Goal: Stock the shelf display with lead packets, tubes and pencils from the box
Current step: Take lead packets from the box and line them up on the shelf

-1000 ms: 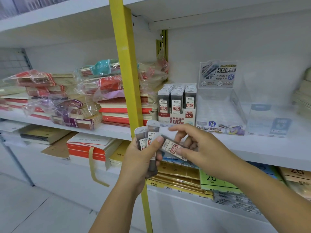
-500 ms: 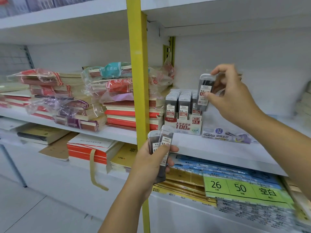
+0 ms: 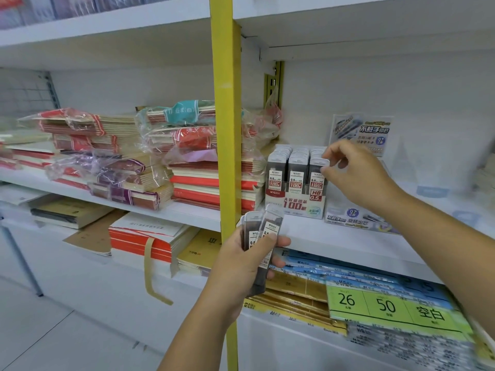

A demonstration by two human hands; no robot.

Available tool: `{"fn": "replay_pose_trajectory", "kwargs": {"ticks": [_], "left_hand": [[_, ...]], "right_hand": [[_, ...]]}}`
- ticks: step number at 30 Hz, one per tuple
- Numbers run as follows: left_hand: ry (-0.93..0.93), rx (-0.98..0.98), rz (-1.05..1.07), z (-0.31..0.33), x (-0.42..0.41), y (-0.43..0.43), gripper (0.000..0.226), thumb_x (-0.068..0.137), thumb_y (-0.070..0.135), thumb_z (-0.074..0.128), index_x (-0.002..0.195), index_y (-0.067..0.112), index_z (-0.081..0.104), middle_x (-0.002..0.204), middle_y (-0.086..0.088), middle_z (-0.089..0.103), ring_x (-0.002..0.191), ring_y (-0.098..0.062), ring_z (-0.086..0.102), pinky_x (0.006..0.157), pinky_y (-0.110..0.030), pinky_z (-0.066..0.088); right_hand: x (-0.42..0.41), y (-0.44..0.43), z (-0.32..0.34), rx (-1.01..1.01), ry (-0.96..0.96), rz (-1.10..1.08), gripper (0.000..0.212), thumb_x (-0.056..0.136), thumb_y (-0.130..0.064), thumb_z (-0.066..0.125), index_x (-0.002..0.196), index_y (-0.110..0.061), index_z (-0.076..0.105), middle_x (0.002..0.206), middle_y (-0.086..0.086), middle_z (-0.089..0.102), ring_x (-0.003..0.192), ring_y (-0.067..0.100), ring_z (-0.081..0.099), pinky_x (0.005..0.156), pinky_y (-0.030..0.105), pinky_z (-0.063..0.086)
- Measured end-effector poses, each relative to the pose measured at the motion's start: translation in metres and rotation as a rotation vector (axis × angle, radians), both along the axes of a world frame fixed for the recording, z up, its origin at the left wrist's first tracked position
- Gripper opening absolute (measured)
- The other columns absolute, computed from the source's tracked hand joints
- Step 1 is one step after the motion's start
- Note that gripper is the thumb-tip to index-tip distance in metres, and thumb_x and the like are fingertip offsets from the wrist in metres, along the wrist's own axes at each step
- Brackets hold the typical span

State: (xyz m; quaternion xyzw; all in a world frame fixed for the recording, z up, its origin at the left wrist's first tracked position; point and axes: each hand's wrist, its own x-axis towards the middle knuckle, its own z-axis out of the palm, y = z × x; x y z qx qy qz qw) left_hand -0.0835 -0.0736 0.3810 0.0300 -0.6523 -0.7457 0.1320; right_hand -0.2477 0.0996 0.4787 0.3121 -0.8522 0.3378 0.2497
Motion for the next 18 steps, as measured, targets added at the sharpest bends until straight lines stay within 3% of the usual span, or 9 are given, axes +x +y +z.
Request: {"fn": "replay_pose_trajectory", "kwargs": {"ticks": [2,7,11,15,18], "left_hand": [[0.006,-0.015,0.005,-0.001,-0.001,0.001,0.013,0.095,0.035,0.062,0.095,0.044,0.072,0.095,-0.005,0.078,0.070,-0.017,0.063,0.065,-0.035,0.046],[0.025,0.004,-0.011,-0.001,-0.002,0.002,0.016,0.096,0.033,0.062,0.094,0.047,0.069,0.103,0.001,0.077,0.072,-0.011,0.067,0.061,-0.027,0.053],[0.008,0.020,-0.011,0.000,-0.001,0.003,0.013,0.094,0.038,0.064,0.095,0.049,0.071,0.101,-0.004,0.077,0.074,-0.019,0.065,0.067,-0.038,0.046],[-0.012,0.051,-0.019,0.001,0.000,0.003,0.011,0.086,0.048,0.067,0.096,0.047,0.071,0.098,-0.005,0.077,0.062,-0.013,0.062,0.050,-0.027,0.039],[0.005,0.025,-0.019,0.002,0.000,0.004,0.024,0.078,0.054,0.069,0.100,0.043,0.072,0.097,-0.004,0.078,0.059,-0.011,0.062,0.043,-0.022,0.039]], "right_hand": [[-0.002,0.000,-0.004,-0.007,0.033,-0.046,0.019,0.088,-0.018,0.066,0.101,-0.025,0.054,0.098,-0.004,0.050,0.100,0.020,0.049,0.080,0.025,0.036],[-0.006,-0.002,-0.005,-0.018,0.040,-0.122,0.019,0.090,-0.023,0.064,0.108,-0.024,0.058,0.109,0.000,0.046,0.112,0.022,0.045,0.086,0.029,0.036],[-0.004,-0.003,-0.012,0.022,0.068,-0.180,0.027,0.093,-0.025,0.059,0.120,-0.023,0.057,0.122,0.006,0.050,0.125,0.025,0.037,0.092,0.033,0.035],[0.011,-0.001,-0.018,0.029,0.158,-0.231,0.038,0.096,-0.025,0.055,0.134,-0.018,0.054,0.127,0.006,0.049,0.122,0.024,0.035,0.095,0.029,0.029],[0.039,0.000,-0.026,-0.114,0.156,-0.050,0.028,0.096,-0.024,0.052,0.123,-0.022,0.060,0.110,-0.008,0.055,0.108,0.015,0.048,0.089,0.024,0.036]]}}
